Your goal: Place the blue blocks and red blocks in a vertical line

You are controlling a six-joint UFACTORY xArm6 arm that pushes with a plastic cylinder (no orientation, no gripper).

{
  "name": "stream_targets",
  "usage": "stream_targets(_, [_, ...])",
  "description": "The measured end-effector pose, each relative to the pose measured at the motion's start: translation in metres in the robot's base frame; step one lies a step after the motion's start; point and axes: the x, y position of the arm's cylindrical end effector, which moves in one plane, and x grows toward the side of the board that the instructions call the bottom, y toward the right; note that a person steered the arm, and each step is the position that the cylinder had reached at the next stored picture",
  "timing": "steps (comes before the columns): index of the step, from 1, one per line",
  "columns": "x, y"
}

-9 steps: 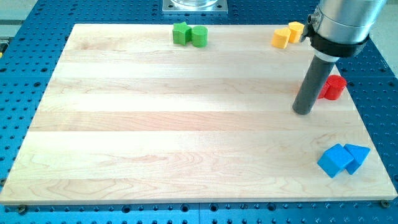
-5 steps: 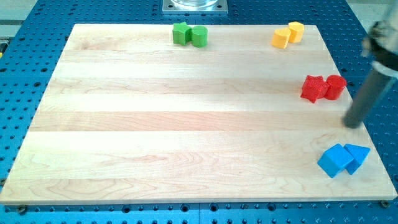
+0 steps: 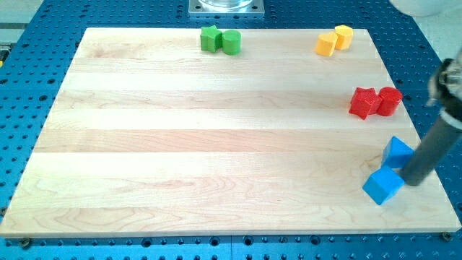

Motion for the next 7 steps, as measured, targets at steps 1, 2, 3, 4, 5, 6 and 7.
stream_targets(1, [-0.027, 0.006])
stream_targets(2, [-0.030, -0.027])
stream_targets(3, [-0.032, -0.024])
stream_targets(4, [-0.037, -0.024])
stream_targets(5, [-0.067, 0.025])
stream_targets(6, [-0.134, 0.032])
stream_targets(7, [-0.153, 0.013])
